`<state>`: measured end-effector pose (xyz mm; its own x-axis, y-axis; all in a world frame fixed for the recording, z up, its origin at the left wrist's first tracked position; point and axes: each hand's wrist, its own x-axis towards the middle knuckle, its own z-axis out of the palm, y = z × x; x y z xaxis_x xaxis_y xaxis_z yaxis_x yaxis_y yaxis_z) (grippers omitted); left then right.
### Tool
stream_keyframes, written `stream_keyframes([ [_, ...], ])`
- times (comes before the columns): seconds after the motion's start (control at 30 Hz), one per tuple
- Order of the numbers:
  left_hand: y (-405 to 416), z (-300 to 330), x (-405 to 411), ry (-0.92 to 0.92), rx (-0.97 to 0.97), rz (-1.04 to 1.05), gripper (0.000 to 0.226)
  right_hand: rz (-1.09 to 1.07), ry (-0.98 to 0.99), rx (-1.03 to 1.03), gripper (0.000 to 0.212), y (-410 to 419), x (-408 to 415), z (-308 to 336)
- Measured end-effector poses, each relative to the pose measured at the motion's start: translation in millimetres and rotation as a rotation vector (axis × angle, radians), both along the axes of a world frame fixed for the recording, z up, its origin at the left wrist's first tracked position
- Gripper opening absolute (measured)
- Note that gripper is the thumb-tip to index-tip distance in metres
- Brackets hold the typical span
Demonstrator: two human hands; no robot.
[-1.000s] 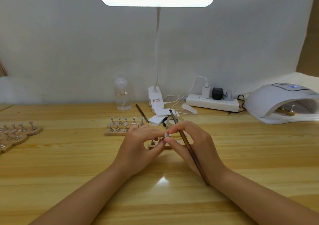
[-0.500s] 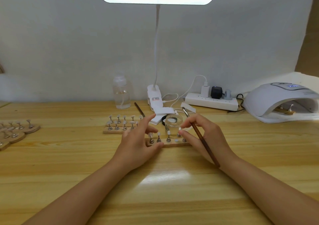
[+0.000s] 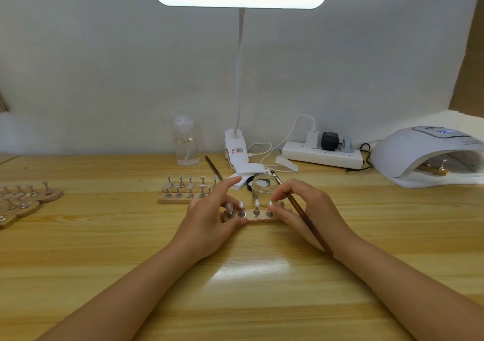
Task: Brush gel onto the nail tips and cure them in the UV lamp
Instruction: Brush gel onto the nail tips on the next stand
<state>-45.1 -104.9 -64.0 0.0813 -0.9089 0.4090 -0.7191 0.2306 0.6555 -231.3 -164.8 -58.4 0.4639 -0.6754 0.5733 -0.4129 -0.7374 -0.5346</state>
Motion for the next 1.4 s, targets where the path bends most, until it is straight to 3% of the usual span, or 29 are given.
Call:
stream_keyframes([
  [0.23, 0.2, 1.5, 1.4, 0.011, 0.036, 0.023, 0.067, -0.010, 0.032, 0.014, 0.032, -0.5, -14.4, 7.0],
  [0.6, -0.9, 1.3, 1.2, 0.019, 0.031, 0.017, 0.066, 0.049, -0.018, 0.126, 0.020, -2.2, -13.5, 3.9],
  [0.83, -1.5, 0.8, 1.4, 0.035, 0.038, -0.002, 0.067, -0.007, -0.180, 0.184, 0.012, -1.7, -14.8, 6.7],
  [1.0, -0.8, 1.4, 0.4, 0.022, 0.018, 0.003, 0.065, -0.018, -0.252, 0.053, 0.022, 6.2, -4.9, 4.2],
  [1.13, 0.9, 2.1, -1.5, 0.008, -0.037, -0.028, 0.062, 0.065, -0.252, -0.100, 0.016, 14.2, 4.2, 1.0],
  [1.4, 6.9, 3.9, -5.7, -0.126, -0.365, -0.121, 0.023, 0.182, -0.193, -0.210, 0.011, 25.0, 14.3, -4.1],
])
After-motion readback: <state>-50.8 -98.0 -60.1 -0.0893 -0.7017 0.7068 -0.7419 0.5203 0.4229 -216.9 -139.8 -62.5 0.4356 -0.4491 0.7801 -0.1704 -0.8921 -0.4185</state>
